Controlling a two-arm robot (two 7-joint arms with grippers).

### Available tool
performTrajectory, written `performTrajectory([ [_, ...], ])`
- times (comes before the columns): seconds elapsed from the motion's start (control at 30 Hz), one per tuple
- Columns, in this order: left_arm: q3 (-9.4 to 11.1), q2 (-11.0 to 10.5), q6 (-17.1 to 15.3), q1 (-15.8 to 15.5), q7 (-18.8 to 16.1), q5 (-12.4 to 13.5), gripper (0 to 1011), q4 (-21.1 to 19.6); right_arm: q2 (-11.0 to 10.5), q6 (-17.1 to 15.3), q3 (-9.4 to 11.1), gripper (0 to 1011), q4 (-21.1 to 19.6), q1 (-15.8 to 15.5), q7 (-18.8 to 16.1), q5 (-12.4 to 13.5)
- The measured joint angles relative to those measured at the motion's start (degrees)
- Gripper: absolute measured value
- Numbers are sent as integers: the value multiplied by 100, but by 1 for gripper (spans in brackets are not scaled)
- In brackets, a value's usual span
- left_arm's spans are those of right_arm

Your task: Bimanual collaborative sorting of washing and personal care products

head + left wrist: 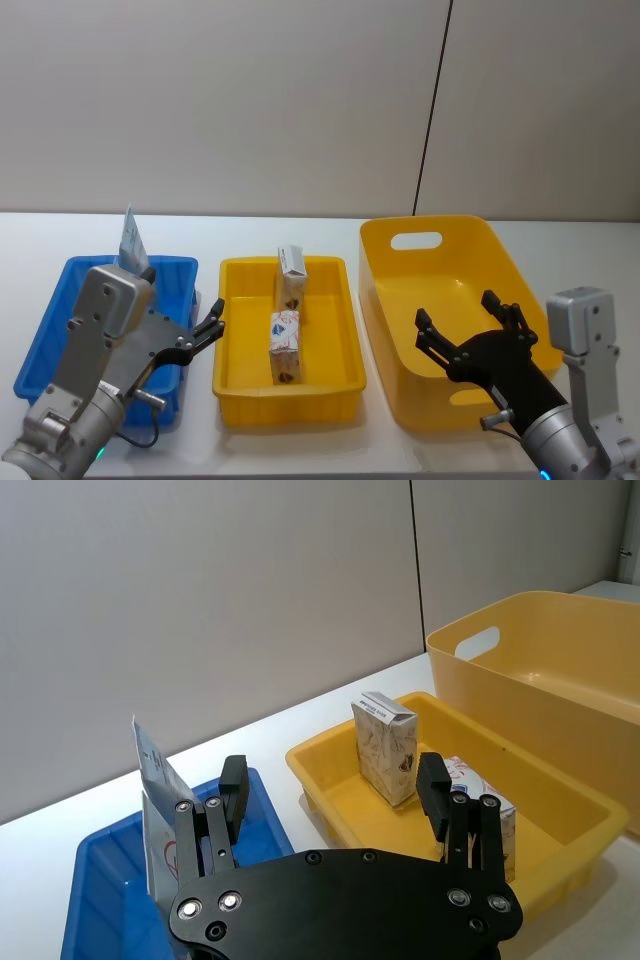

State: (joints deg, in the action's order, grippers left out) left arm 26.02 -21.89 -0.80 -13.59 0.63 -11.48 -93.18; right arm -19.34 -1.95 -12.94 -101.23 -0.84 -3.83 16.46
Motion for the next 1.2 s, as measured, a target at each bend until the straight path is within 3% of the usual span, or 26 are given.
performTrajectory([
  [1.2,0,0,0,0,0,0,1001,0,0,0,0,1002,0,0,0,0],
])
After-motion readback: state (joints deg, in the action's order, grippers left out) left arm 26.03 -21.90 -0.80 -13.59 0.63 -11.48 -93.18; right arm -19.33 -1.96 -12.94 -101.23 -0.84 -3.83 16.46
